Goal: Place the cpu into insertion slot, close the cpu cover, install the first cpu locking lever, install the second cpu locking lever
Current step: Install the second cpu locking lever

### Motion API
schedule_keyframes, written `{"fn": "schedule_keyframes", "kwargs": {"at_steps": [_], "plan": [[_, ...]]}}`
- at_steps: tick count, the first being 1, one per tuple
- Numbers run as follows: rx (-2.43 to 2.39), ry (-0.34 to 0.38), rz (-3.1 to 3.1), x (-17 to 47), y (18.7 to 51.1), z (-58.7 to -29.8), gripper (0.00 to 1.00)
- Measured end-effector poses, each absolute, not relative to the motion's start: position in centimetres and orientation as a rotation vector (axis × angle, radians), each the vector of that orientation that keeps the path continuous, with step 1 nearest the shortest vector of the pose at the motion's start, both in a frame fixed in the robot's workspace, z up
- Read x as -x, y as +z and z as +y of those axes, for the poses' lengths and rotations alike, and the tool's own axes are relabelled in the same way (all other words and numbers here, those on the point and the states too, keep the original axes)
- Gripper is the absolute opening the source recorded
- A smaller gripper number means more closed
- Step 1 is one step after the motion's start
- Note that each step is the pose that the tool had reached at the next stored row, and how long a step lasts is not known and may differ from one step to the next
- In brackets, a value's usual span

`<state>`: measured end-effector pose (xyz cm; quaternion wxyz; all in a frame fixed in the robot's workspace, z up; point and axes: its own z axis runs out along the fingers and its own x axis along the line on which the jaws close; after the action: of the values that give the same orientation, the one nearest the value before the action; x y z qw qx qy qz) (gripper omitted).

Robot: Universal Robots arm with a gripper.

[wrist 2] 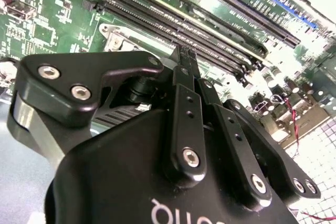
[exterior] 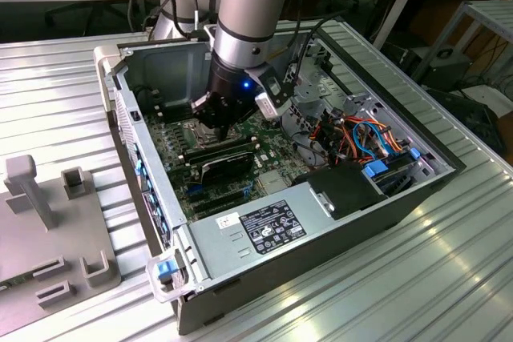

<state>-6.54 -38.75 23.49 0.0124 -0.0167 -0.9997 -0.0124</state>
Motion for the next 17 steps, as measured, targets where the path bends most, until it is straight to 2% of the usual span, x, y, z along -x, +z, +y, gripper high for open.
{"fn": "schedule_keyframes", "kwargs": {"at_steps": [17], "plan": [[0.052, -0.040, -3.116, 6.87, 23.38, -38.44, 0.11]]}}
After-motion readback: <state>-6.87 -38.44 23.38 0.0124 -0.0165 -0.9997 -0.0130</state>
